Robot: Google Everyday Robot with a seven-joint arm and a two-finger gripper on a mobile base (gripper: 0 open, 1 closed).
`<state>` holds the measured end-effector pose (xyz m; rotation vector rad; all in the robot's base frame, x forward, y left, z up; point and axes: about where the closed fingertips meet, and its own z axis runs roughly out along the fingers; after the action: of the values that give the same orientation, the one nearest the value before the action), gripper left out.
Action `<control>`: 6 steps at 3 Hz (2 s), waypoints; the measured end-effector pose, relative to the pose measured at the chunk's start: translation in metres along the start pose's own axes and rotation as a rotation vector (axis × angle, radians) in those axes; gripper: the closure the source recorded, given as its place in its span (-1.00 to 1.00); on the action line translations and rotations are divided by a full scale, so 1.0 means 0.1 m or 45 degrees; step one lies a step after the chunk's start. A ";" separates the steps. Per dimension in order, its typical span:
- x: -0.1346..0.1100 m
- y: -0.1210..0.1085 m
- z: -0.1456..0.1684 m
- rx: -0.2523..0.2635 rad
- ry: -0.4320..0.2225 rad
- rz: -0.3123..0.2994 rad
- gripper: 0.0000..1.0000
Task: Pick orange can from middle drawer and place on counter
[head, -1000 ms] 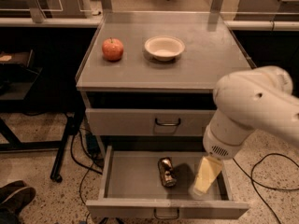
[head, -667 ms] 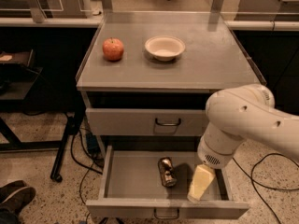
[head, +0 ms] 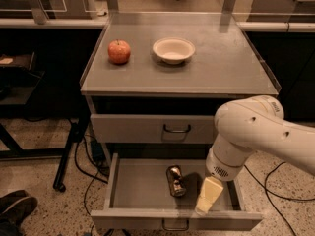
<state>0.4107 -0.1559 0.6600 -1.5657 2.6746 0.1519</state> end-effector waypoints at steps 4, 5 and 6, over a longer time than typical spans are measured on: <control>0.01 -0.53 0.89 -0.011 -0.164 0.331 -1.00; 0.03 -0.44 1.14 -0.124 -0.189 0.392 -1.00; 0.04 -0.47 1.48 -0.170 -0.214 0.510 -1.00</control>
Offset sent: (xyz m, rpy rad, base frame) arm 0.0566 -0.0232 -0.0949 0.1217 -0.0517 -0.3399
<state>0.4471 -0.1668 0.5094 -0.9690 2.8511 0.4595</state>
